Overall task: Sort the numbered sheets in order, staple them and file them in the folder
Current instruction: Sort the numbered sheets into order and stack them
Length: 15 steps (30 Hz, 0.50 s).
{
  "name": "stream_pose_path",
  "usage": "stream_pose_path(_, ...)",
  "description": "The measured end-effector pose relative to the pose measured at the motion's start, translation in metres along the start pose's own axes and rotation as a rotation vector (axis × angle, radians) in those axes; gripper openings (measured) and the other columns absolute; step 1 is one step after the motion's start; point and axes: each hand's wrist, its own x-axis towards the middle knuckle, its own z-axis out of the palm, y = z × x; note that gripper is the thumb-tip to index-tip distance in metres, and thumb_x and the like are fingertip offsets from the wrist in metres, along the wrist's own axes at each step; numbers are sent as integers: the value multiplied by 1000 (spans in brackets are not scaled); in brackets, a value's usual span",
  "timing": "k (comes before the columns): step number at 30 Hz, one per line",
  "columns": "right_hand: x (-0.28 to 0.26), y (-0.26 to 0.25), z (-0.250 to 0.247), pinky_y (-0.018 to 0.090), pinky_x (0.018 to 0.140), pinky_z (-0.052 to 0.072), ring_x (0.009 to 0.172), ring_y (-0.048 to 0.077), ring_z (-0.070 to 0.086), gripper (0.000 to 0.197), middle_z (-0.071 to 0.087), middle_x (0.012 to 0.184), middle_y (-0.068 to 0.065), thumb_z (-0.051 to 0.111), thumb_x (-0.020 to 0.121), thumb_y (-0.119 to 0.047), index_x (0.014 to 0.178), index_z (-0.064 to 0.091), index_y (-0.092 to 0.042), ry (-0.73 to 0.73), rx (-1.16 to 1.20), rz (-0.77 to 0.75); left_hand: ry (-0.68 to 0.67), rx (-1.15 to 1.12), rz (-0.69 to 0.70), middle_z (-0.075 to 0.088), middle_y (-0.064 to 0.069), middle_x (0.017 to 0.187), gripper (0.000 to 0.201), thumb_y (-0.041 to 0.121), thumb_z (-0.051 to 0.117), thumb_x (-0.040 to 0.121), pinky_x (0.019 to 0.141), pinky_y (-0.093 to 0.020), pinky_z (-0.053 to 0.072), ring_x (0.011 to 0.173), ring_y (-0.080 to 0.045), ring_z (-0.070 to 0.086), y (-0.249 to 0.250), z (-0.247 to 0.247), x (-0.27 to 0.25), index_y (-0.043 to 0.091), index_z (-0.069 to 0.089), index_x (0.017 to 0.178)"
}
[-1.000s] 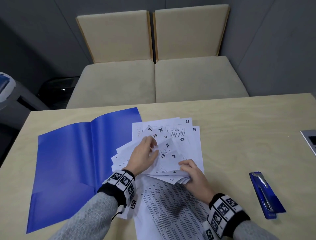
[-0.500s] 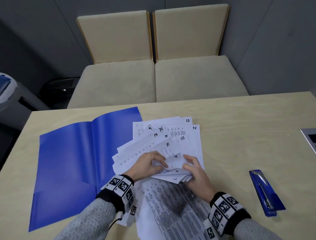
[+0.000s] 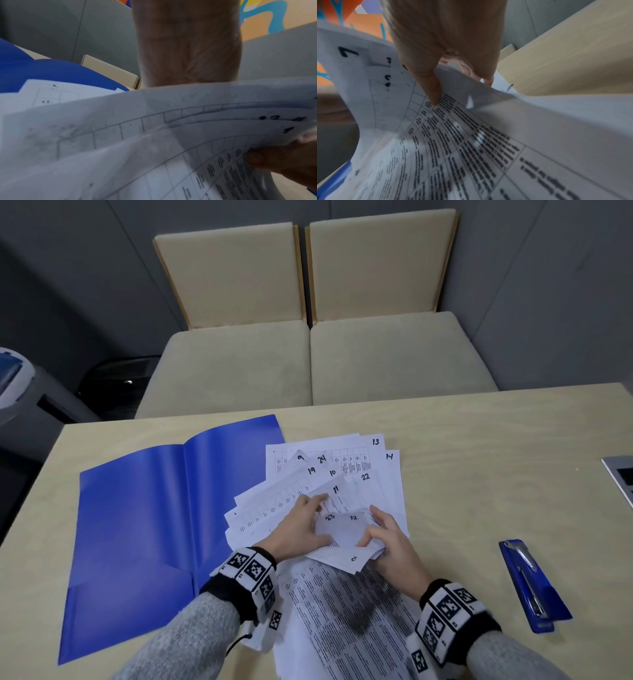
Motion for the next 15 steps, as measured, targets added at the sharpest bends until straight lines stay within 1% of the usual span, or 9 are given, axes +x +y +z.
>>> stream_pose_path(1,1,0,0,23,103,27,143,16,25,25,20,155,3,69,77,-1,74,61,-25,3,-4,1,-17,17,-46,41,-4,128,76,29,70,81,93,-22,39,116,-15,47,0,1,3,18,30,144)
stream_pose_path(2,2,0,0,23,103,28,143,16,25,24,20,155,3,69,77,-1,74,61,-24,4,-6,1,-29,31,-82,42,-7,130,77,29,69,81,95,-25,39,117,-18,47,0,1,5,16,28,145)
stream_pose_path(3,2,0,0,23,103,28,143,15,25,23,20,155,3,70,77,-2,75,61,-23,5,-7,-1,-33,41,-111,46,-8,129,77,29,69,81,94,-27,40,115,-20,49,-1,2,7,15,28,145)
stream_pose_path(5,4,1,0,24,105,29,143,15,25,24,21,154,3,71,77,-3,74,60,-25,3,-7,-9,-12,50,-154,52,-7,124,73,31,69,81,89,-29,41,107,-20,51,-3,2,10,16,32,142)
stream_pose_path(6,5,2,0,25,106,30,142,15,27,25,23,154,2,71,77,-4,74,59,-26,0,-5,-13,18,78,-166,51,-6,123,70,33,69,80,90,-29,41,108,-20,49,-4,2,11,18,36,140)
stream_pose_path(8,7,5,1,28,108,32,140,14,31,26,28,152,1,72,76,-6,73,60,-28,-3,-5,-25,94,174,-169,41,-5,127,62,39,69,77,97,-33,38,120,-22,37,-9,3,11,22,47,133)
stream_pose_path(10,9,6,1,30,108,34,139,11,34,24,32,149,0,73,75,-7,73,61,-27,1,-7,-30,126,214,-160,34,-4,133,55,41,69,75,102,-38,35,125,-23,29,-13,3,10,25,54,125)
stream_pose_path(13,10,6,1,28,108,33,138,10,35,24,32,149,0,71,75,-2,73,62,-25,1,-18,-23,103,190,-128,34,-6,139,47,38,66,78,104,-39,35,128,-23,29,-15,1,7,24,55,121)
stream_pose_path(15,10,6,1,24,105,32,139,10,33,26,32,148,0,69,74,2,74,62,-22,-2,-22,-23,100,178,-97,32,-8,144,44,35,63,82,106,-35,33,131,-23,29,-14,0,4,22,54,124)
